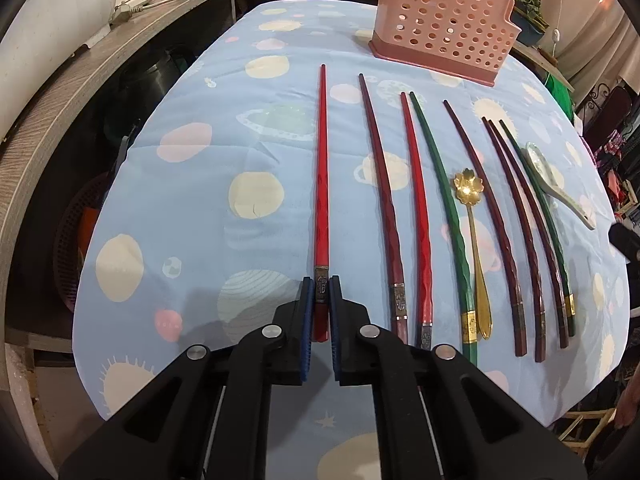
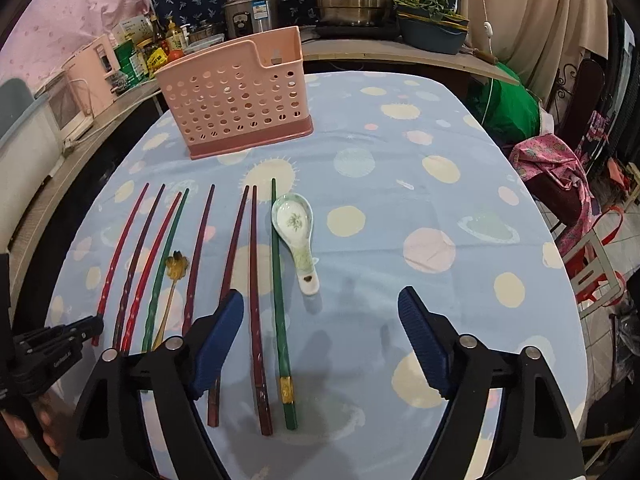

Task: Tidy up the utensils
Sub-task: 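Grasp a red chopstick with the left gripper while the right grasps the white ceramic spoon, then lift and drop the red chopstick into the pink holder with the left while the right drops the spoon in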

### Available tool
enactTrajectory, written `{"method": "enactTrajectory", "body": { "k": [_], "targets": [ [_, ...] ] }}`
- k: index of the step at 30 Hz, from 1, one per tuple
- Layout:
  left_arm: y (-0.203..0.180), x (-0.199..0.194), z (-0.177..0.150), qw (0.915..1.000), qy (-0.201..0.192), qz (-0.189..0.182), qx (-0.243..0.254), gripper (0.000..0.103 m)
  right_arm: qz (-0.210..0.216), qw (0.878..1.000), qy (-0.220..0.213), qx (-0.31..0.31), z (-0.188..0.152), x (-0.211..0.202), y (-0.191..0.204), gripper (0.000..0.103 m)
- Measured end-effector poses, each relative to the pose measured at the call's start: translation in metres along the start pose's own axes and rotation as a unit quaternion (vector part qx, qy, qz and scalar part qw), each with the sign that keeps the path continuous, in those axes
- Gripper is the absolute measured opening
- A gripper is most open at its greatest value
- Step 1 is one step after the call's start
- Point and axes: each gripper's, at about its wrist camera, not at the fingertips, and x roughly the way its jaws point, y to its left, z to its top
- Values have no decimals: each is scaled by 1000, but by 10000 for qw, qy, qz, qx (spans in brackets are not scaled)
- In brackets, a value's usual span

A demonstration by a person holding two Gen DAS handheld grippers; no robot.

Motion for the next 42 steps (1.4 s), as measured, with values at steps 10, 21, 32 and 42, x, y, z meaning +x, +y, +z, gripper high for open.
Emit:
{"method": "enactTrajectory", "body": {
  "k": [10, 21, 32, 42],
  "targets": [
    [-1, 1, 1, 10000, -20, 54, 15, 7, 423, 9979, 465, 174, 23, 54, -9, 28],
    [-2, 2, 1, 10000, -27, 66, 24, 8, 525, 9963, 686, 37, 17, 79, 1, 14],
    [0, 1, 1, 10000, -11, 4, -2, 7, 388, 9977, 541, -91, 11, 73, 0, 9],
    [10, -57, 22, 9975, -656, -158, -229, 7, 332, 9994, 66, 114, 31, 17, -21, 7]
  ]
}}
